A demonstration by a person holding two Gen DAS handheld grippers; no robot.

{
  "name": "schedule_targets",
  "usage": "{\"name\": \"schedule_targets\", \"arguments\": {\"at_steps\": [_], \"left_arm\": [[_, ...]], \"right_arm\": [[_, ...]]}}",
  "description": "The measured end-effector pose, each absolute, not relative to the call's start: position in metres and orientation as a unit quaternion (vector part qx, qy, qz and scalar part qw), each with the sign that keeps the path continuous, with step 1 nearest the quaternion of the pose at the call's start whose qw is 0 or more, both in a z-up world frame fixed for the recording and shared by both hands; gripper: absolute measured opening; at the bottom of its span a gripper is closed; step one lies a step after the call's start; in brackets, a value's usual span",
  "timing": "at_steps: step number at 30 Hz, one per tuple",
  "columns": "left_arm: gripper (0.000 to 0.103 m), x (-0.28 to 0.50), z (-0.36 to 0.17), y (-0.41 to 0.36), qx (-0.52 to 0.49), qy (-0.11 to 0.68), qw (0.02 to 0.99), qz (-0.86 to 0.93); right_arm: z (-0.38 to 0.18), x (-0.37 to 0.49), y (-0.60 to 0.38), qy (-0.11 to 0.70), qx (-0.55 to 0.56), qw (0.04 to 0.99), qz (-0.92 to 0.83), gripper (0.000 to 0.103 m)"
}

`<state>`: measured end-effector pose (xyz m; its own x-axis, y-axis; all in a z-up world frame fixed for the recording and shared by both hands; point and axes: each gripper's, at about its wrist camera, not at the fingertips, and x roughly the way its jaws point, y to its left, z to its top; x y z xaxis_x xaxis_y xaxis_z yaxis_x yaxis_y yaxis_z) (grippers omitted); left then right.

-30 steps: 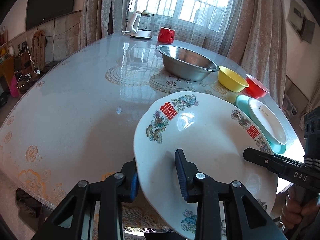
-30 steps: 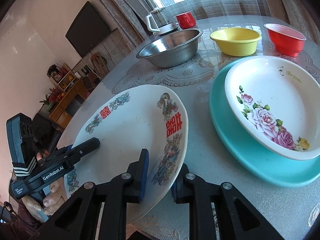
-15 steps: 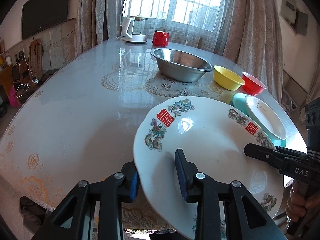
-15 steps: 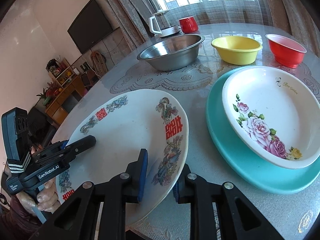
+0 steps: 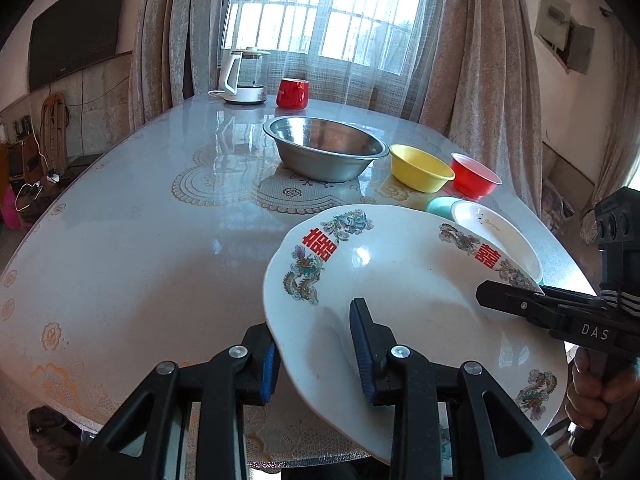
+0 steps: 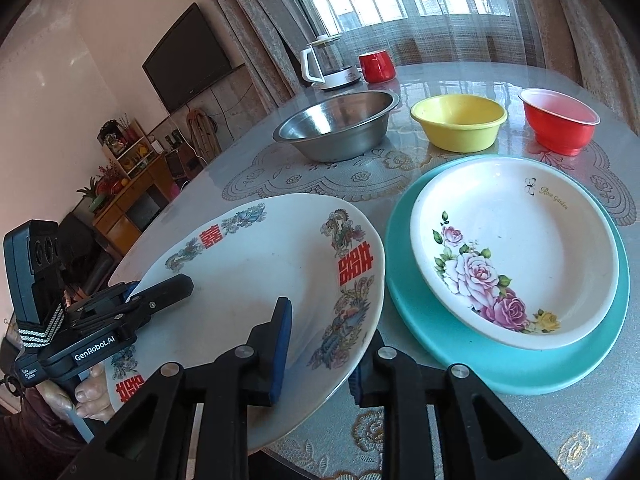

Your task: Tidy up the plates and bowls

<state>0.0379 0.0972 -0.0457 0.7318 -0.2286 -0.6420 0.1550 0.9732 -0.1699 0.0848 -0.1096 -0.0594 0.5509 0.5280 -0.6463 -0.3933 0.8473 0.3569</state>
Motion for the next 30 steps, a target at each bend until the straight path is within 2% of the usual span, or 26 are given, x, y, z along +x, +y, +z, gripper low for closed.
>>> {"name": "schedule_targets", "arguments": {"at_steps": [12,21,30], "left_arm": [[0.032,0.073,-0.004,0.035,-0.027,0.315,0.935,-0.158],[0.032,0.114,-0.012,-0.036,0.000,0.331,0.923,-0.196],[0.032,0.137,-0.027,-0.062,-0.003,0.356,0.913,-0.199]], "right_arm": [[-0.022,0.084,-0.163,0.345,0.102,0.906,0.221,0.025],[-0.025,0.099,-0.219,0.349,0.099,0.920,0.148,0.026],[-0.041,0.120,-0.247,0.362,0.113,0.917,0.123,0.026]]}}
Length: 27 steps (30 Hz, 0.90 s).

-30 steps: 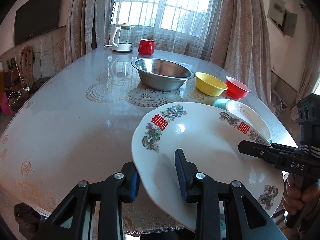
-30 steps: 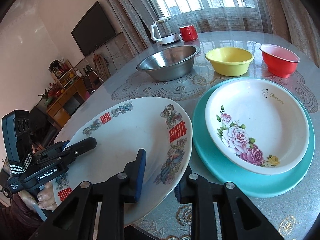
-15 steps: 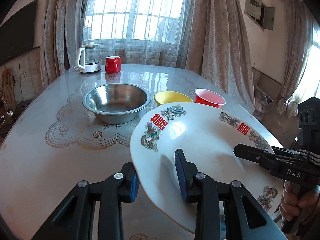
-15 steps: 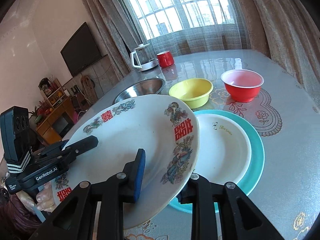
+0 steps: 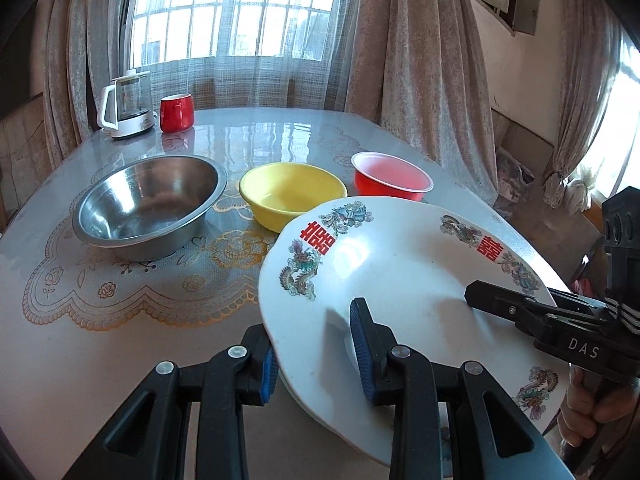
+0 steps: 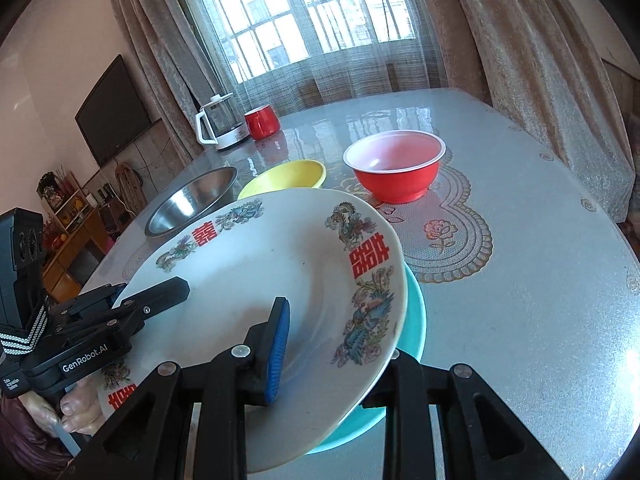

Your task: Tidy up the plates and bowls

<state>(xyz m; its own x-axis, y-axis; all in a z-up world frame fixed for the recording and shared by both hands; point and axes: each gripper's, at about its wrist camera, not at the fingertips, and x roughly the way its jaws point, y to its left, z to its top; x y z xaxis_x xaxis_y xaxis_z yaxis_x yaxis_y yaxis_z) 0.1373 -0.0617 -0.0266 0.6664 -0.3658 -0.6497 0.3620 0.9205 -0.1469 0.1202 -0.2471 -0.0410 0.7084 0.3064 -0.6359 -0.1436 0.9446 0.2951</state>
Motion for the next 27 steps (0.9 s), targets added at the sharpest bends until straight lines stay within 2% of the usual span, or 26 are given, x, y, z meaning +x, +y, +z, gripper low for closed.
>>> {"name": "schedule_targets", "arguments": {"at_steps": [13,27], "left_arm": [[0.033,0.150,-0.045,-0.061,-0.015,0.384,0.906,-0.176],[0.034,0.143,-0.046,-0.061,-0.001,0.379,0.910,-0.169]], "right_arm": [[-0.055,0.133,-0.242,0.361,0.097,0.922,0.102,0.026],[-0.061,0.131,-0.246,0.359,0.157,0.914,0.101,0.032]]}}
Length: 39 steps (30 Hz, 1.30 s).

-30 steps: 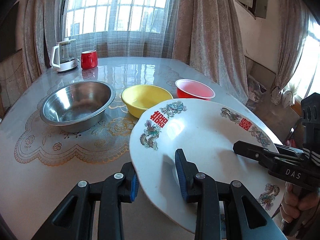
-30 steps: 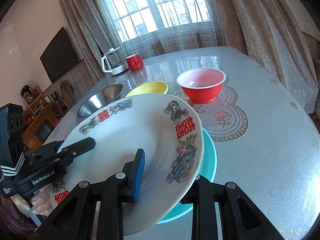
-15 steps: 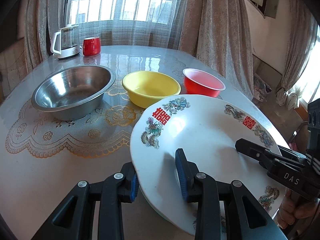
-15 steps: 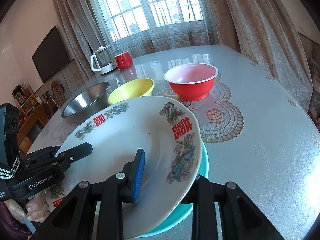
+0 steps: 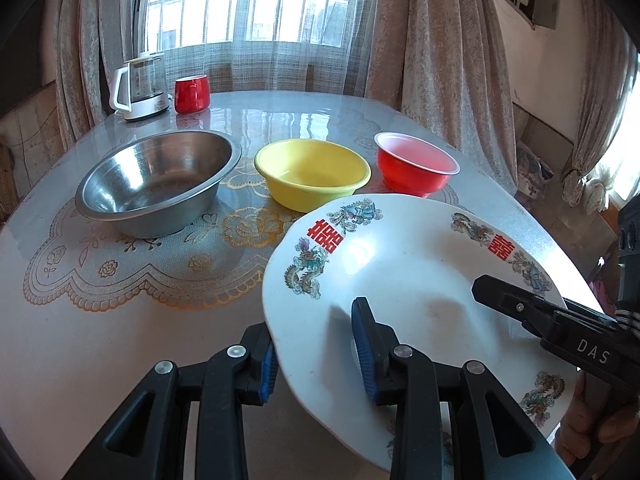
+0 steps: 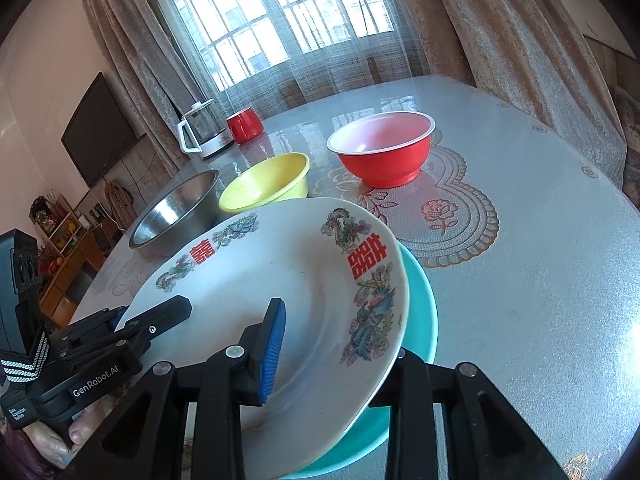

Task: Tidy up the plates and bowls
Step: 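Lower the red-character plate onto the rose plate on the teal plate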

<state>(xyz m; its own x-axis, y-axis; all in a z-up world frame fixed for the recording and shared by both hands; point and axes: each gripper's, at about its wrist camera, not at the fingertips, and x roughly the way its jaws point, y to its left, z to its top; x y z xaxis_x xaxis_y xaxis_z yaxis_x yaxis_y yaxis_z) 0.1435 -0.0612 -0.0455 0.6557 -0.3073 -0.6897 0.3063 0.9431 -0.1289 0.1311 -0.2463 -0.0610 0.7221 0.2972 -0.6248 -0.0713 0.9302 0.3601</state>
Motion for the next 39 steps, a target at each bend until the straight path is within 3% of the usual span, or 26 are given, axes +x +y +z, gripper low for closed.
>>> {"name": "schedule_targets", "arguments": {"at_steps": [17,24,37,39], "left_arm": [[0.034,0.137,-0.043,-0.060,0.007,0.373,0.914,-0.160],[0.032,0.134,-0.045,-0.064,0.011,0.373,0.914,-0.160],[0.032,0.124,-0.042,-0.058,0.006,0.364,0.917,-0.162],[0.032,0.122,-0.042,-0.057,0.002,0.364,0.917,-0.164]], "right_arm": [[-0.059,0.118,-0.255,0.348,0.217,0.907,0.098,0.035],[-0.054,0.111,-0.243,0.375,0.139,0.915,0.049,0.039],[-0.059,0.077,-0.267,0.348,0.177,0.919,0.059,0.039],[-0.059,0.074,-0.267,0.339,0.176,0.922,0.064,0.033]]}}
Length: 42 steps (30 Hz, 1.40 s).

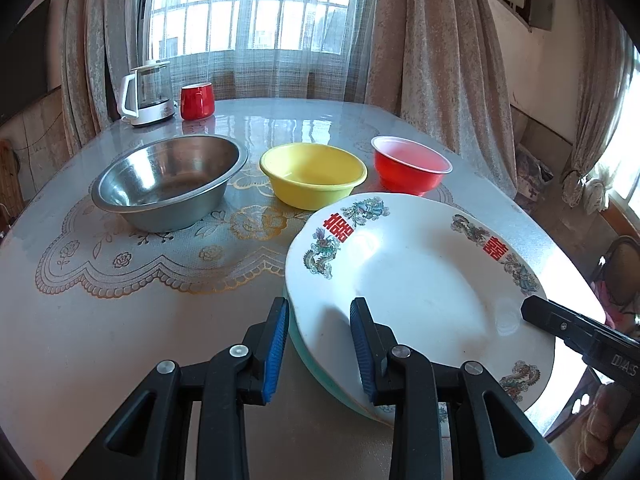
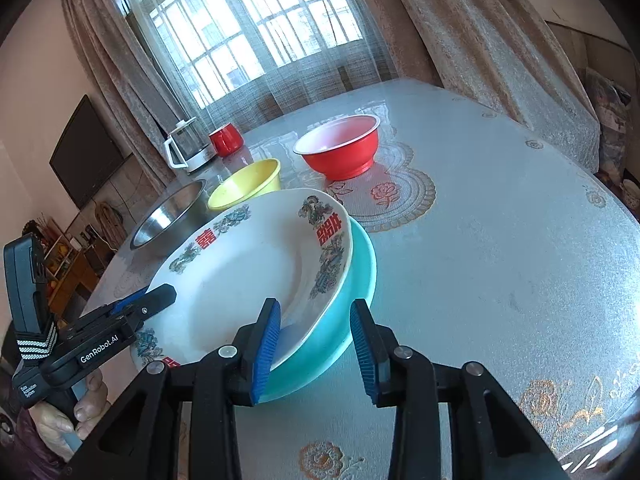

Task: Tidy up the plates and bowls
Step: 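Lower the red-character plate onto the rose plate on the teal plate, then open both grippers and move them toward the steel bowl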

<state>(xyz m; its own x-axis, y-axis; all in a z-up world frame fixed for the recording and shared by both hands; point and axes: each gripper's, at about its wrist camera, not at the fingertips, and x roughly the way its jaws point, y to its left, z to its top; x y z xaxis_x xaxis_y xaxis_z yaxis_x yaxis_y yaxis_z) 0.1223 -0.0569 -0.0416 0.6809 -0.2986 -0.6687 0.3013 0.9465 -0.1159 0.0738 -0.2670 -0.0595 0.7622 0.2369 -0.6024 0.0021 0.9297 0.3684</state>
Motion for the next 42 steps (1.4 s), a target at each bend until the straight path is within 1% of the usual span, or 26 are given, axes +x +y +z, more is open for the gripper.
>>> {"name": "schedule_targets", "arguments": {"at_steps": [1,2,3,10,13,14,15,16,21,26,30,33,36,42], "left_arm": [[0.032,0.121,-0.041,-0.057,0.001,0.364,0.917,-0.164],[0.032,0.120,-0.041,-0.057,0.002,0.364,0.917,-0.165],[0.032,0.119,-0.041,-0.057,0.003,0.363,0.917,-0.165],[0.032,0.119,-0.040,-0.056,-0.001,0.361,0.918,-0.164],[0.032,0.118,-0.040,-0.053,-0.010,0.363,0.917,-0.164],[0.032,0.117,-0.039,-0.051,-0.016,0.363,0.917,-0.166],[0.032,0.116,-0.038,-0.048,-0.021,0.363,0.917,-0.166],[0.033,0.114,-0.037,-0.045,-0.026,0.361,0.918,-0.164],[0.033,0.106,-0.027,-0.024,-0.032,0.343,0.928,-0.145],[0.035,0.103,-0.029,0.004,-0.034,0.352,0.930,-0.098],[0.036,0.102,-0.035,0.032,-0.051,0.360,0.929,-0.070],[0.036,0.103,-0.038,0.050,-0.060,0.369,0.926,-0.049],[0.036,0.107,-0.039,0.067,-0.070,0.376,0.924,-0.030],[0.036,0.134,-0.033,0.096,-0.091,0.368,0.925,0.002]], "right_arm": [[-0.059,0.074,-0.265,0.337,0.175,0.923,0.063,0.031],[-0.058,0.076,-0.263,0.336,0.172,0.924,0.064,0.024],[-0.058,0.078,-0.260,0.338,0.166,0.924,0.062,0.023],[-0.063,0.084,-0.258,0.342,0.163,0.924,0.053,0.023],[-0.062,0.086,-0.258,0.347,0.163,0.922,0.050,0.024],[-0.062,0.086,-0.259,0.351,0.168,0.920,0.047,0.026],[-0.062,0.086,-0.260,0.354,0.171,0.918,0.042,0.031],[-0.061,0.086,-0.261,0.355,0.172,0.918,0.038,0.032],[-0.051,0.077,-0.268,0.340,0.175,0.924,0.014,0.035],[-0.029,0.076,-0.258,0.317,0.168,0.933,0.020,0.036],[-0.009,0.087,-0.232,0.310,0.156,0.934,0.083,0.039],[-0.002,0.099,-0.206,0.321,0.141,0.928,0.129,0.039],[-0.001,0.114,-0.185,0.343,0.148,0.912,0.170,0.039],[0.000,0.156,-0.154,0.372,0.123,0.898,0.200,0.039]]}}
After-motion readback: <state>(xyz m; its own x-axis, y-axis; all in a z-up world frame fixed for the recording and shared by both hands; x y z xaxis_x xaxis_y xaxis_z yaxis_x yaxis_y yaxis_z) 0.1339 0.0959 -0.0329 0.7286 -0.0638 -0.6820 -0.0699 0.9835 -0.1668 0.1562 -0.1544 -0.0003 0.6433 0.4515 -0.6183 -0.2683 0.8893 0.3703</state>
